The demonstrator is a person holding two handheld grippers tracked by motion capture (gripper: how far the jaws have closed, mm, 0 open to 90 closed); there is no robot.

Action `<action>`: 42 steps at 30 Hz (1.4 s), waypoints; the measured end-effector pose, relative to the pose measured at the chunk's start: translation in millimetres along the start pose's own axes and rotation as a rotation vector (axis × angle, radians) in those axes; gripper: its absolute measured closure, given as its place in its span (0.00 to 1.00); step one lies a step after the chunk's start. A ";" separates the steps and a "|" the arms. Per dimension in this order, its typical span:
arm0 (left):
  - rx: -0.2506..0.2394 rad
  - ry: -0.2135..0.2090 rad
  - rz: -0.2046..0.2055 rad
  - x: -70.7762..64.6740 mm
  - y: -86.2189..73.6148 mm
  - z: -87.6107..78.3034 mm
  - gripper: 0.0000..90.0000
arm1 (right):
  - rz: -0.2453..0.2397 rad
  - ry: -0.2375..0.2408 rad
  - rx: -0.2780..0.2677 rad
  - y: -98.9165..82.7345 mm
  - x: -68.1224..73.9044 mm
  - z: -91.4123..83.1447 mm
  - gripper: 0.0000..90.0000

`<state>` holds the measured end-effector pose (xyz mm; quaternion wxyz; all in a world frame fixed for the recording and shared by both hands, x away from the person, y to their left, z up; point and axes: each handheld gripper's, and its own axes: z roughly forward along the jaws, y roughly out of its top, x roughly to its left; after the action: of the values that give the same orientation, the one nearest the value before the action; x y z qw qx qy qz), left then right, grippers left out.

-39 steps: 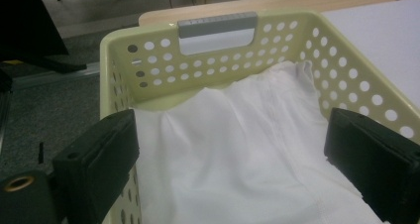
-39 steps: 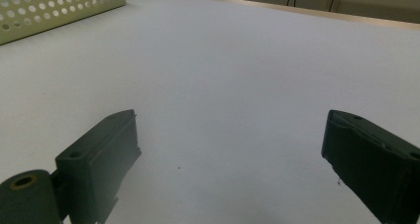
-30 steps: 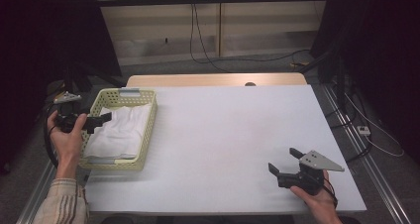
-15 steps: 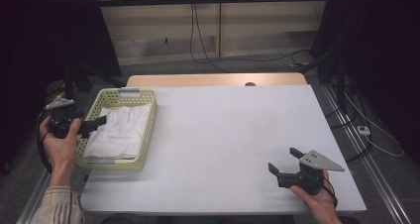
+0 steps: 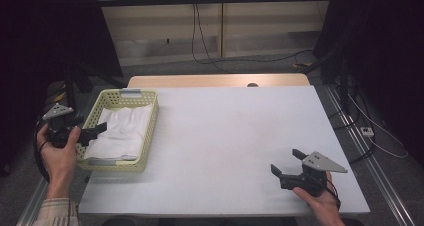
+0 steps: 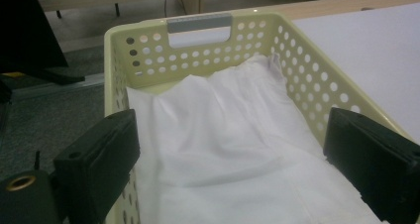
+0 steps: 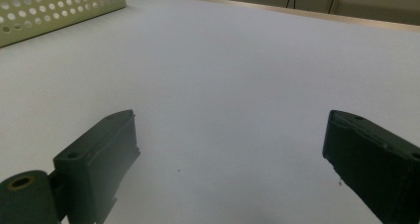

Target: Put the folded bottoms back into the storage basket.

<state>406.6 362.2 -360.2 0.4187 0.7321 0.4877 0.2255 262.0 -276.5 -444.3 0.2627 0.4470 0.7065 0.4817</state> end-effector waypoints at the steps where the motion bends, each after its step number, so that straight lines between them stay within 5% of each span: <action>1: -0.013 -0.027 -0.020 -0.5 -1.4 -1.1 0.08 | 0.000 0.000 0.000 0.0 0.0 0.0 0.07; 5: -0.037 -0.018 -0.028 -5.0 -4.7 -5.1 0.08 | 0.001 -0.001 0.001 0.0 0.1 0.1 0.07; 8: -0.029 -0.026 -0.005 -9.2 -6.3 -7.2 0.08 | -0.004 -0.005 0.004 0.0 0.0 -0.1 0.07; 11: -0.012 0.012 0.032 -15.4 -6.8 -9.9 0.08 | 0.000 -0.004 0.002 0.0 -0.3 -0.1 0.07; 21: -0.010 -0.039 0.079 -34.4 -9.8 -21.9 0.08 | -0.003 0.000 0.005 0.0 0.0 0.2 0.07; 42: -0.040 -0.063 0.119 -68.3 -19.1 -32.4 0.08 | -0.003 0.003 0.005 0.1 -0.2 0.5 0.07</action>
<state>343.7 316.6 -353.1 0.4342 0.7581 0.4253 0.2362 262.6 -276.4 -444.5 0.2612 0.4460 0.7089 0.4800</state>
